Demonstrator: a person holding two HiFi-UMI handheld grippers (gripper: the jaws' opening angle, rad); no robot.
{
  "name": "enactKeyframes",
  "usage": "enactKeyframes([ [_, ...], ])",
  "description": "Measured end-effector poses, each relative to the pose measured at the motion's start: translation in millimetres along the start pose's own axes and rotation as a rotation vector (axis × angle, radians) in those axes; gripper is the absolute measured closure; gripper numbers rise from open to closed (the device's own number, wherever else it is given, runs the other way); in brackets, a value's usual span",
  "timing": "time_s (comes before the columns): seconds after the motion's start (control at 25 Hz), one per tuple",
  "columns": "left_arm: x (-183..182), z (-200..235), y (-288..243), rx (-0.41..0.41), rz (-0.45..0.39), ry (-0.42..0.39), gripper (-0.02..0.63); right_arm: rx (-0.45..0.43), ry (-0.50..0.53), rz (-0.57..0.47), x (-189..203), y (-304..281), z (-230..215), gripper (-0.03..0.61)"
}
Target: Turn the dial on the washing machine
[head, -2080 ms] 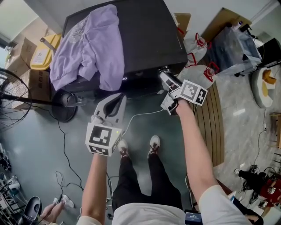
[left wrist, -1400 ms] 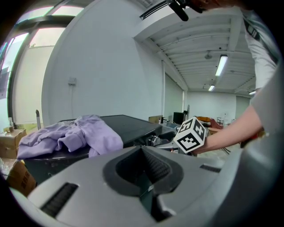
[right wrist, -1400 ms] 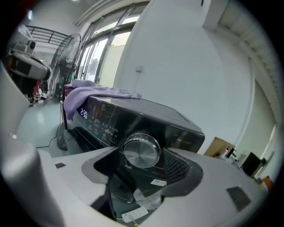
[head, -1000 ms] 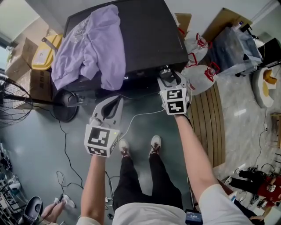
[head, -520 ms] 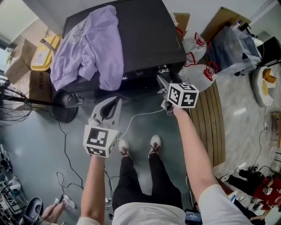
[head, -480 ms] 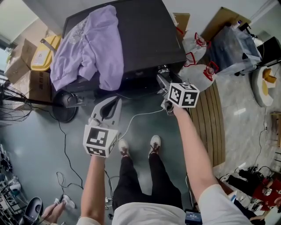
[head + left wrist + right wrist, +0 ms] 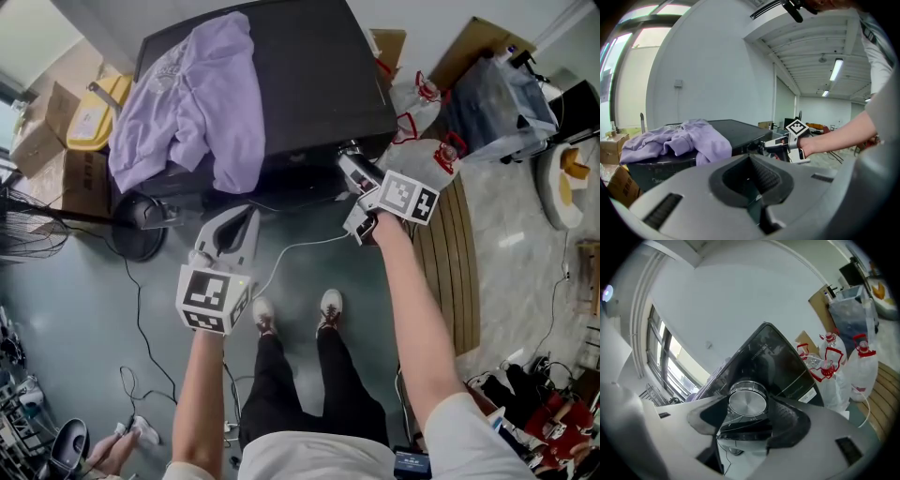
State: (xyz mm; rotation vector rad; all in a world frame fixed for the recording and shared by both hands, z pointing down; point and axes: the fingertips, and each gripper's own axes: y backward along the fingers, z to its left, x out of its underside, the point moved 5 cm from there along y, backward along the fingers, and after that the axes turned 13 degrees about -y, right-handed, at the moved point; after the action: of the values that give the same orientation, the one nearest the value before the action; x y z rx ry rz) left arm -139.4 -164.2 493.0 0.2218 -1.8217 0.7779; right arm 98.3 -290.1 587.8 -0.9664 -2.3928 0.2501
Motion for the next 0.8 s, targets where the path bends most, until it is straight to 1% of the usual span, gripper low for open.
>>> enactKeyframes([
  [0.28, -4, 9, 2, -0.010, -0.003, -0.006, 0.600, 0.045, 0.083, 0.013, 6, 14, -2, 0.298],
  [0.36, -11, 18, 5, -0.024, -0.009, -0.017, 0.600, 0.075, 0.136, 0.003, 3, 29, 1, 0.299],
  [0.44, -25, 28, 12, -0.045, -0.023, -0.035, 0.600, 0.109, 0.227, -0.006, -4, 50, 10, 0.305],
  [0.48, -34, 34, 17, -0.056, -0.035, -0.044, 0.600, 0.132, 0.278, -0.010, -8, 61, 18, 0.348],
  [0.56, -57, 47, 29, -0.076, -0.063, -0.065, 0.600, 0.178, 0.378, -0.021, -15, 84, 40, 0.490],
  [0.6, -70, 53, 35, -0.085, -0.077, -0.081, 0.600, 0.189, 0.426, -0.029, -19, 95, 54, 0.530],
  [0.68, -93, 65, 49, -0.099, -0.099, -0.117, 0.600, 0.185, 0.538, -0.043, -26, 113, 86, 0.556],
  [0.8, -123, 80, 73, -0.121, -0.128, -0.151, 0.600, 0.175, 0.748, -0.065, -38, 140, 139, 0.565],
])
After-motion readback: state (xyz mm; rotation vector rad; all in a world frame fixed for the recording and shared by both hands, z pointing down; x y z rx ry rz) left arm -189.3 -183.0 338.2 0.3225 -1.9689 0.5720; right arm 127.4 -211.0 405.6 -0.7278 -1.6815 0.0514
